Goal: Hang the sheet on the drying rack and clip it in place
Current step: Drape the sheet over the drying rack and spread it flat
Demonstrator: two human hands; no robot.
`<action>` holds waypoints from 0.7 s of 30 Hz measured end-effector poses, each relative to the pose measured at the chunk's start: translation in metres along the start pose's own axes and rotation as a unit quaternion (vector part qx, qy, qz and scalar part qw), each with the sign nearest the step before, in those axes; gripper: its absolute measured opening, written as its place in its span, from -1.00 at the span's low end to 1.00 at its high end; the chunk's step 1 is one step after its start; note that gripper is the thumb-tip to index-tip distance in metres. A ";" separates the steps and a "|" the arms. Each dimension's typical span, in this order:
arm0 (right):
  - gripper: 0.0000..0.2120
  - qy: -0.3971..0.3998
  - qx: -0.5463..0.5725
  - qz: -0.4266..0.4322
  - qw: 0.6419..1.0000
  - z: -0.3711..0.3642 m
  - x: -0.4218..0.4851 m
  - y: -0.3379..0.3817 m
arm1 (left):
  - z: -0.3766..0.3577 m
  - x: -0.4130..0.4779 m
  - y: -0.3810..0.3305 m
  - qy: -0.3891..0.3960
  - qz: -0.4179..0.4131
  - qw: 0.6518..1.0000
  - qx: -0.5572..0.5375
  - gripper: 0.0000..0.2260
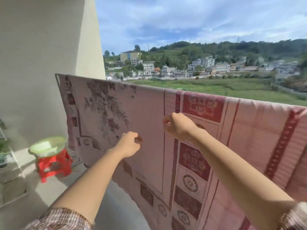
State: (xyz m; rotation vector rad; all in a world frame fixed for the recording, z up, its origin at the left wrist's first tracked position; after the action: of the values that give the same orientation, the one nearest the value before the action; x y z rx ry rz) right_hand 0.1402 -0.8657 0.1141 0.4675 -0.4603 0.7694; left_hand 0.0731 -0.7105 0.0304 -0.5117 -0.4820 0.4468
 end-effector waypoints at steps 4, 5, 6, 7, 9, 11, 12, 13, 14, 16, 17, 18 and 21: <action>-0.76 0.031 0.014 0.000 0.999 -0.068 0.046 0.042 | 0.046 0.049 0.058 -0.051 0.009 0.999 0.015 -0.72; -0.75 0.039 0.017 0.004 0.999 -0.088 0.061 0.056 | 0.056 0.062 0.077 -0.056 0.014 0.998 0.019 -0.72; -0.74 0.043 0.017 0.006 0.999 -0.102 0.073 0.065 | 0.063 0.073 0.091 -0.059 0.017 0.998 0.019 -0.72; -0.73 0.048 0.019 0.010 0.999 -0.119 0.089 0.077 | 0.072 0.087 0.109 -0.068 0.020 0.997 0.020 -0.72; -0.72 0.052 0.025 0.023 0.998 -0.147 0.118 0.099 | 0.088 0.113 0.139 -0.086 0.019 0.996 0.028 -0.72; -0.74 0.046 0.033 0.045 0.997 -0.179 0.155 0.125 | 0.101 0.146 0.179 -0.092 0.022 0.995 0.041 -0.71; -0.77 0.041 0.037 0.056 0.997 -0.193 0.172 0.137 | 0.108 0.163 0.200 -0.092 0.028 0.994 0.047 -0.70; -0.79 0.037 0.041 0.065 0.996 -0.207 0.190 0.148 | 0.114 0.181 0.221 -0.095 0.035 0.993 0.055 -0.69; -0.80 0.033 0.044 0.074 0.996 -0.223 0.208 0.158 | 0.121 0.200 0.242 -0.100 0.046 0.992 0.061 -0.68; -0.73 0.028 0.054 0.091 0.994 -0.253 0.248 0.178 | 0.135 0.239 0.283 -0.114 0.075 0.988 0.065 -0.65; -0.71 0.031 0.062 0.098 0.993 -0.269 0.269 0.188 | 0.141 0.258 0.301 -0.120 0.088 0.987 0.061 -0.64; -0.74 0.034 0.066 0.103 0.992 -0.285 0.292 0.198 | 0.148 0.278 0.318 -0.129 0.094 0.986 0.055 -0.64; -0.83 0.018 0.076 0.128 0.989 -0.326 0.367 0.236 | 0.169 0.339 0.362 -0.160 0.095 0.981 0.053 -0.65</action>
State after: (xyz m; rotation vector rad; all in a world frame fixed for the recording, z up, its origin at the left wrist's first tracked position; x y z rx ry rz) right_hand 0.2684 -0.3363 0.1083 0.5416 -0.4336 1.0653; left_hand 0.1515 -0.1937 0.0672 -0.3857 -0.7184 0.7418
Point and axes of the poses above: each hand's wrist, its own x-axis towards the middle knuckle, its own z-axis out of the back of the hand, y = z × x, the point moved 9 cm from there along x, towards the middle knuckle, and after that the axes turned 15 degrees about -y, right-handed, at the moved point
